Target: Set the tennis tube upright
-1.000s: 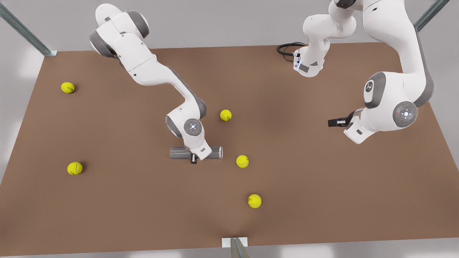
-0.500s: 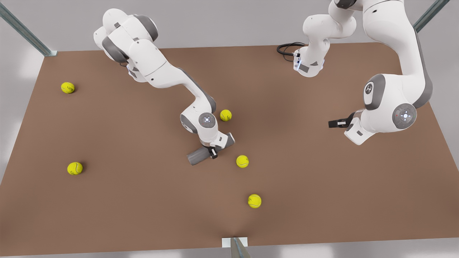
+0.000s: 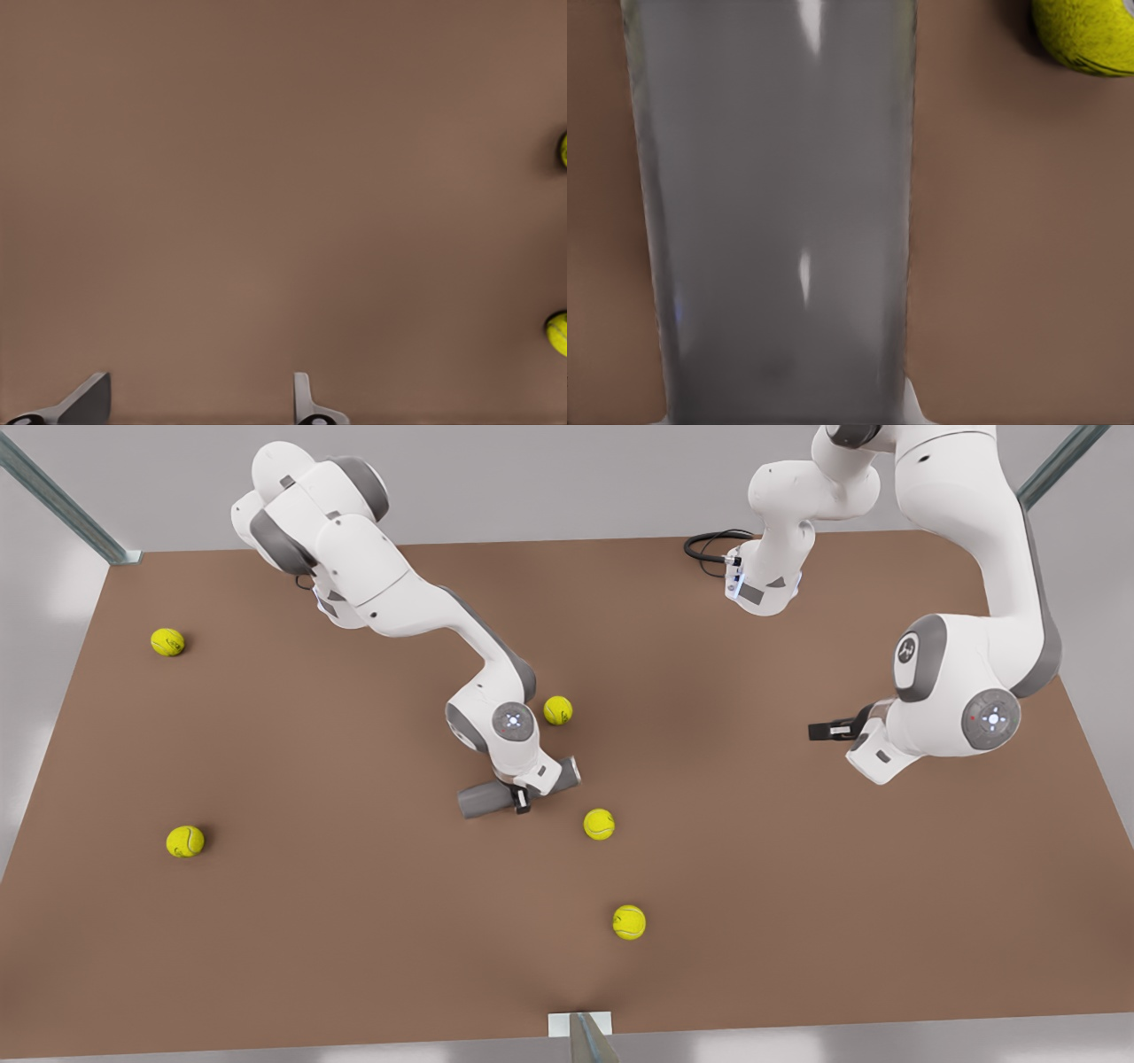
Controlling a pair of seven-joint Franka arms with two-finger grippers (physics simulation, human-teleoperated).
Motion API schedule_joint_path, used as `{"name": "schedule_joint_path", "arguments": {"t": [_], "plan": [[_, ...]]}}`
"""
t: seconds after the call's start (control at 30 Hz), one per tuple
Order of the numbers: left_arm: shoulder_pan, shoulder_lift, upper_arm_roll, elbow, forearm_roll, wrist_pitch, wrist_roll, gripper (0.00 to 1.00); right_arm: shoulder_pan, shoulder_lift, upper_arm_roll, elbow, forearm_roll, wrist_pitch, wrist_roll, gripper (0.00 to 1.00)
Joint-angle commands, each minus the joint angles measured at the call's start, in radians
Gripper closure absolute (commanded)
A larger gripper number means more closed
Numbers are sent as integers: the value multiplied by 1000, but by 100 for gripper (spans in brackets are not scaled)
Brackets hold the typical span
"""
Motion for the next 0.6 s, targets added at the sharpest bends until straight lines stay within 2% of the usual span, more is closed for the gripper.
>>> {"name": "schedule_joint_path", "arguments": {"t": [0.0,0.23,0.27,0.3,0.57], "plan": [[1,-1,1,-2,0,5,10,0,3,5,0,2,-2,-23,301,27],[1,2,0,-5,-1,26,5,0,11,16,0,5,-11,-15,296,27],[1,2,0,-7,-3,26,5,0,11,16,0,6,-11,-13,296,21],[1,5,0,-7,-3,28,5,0,9,16,0,6,-9,-13,296,0],[1,5,0,-30,-3,46,4,0,3,16,2,23,-2,-19,252,0]]}}
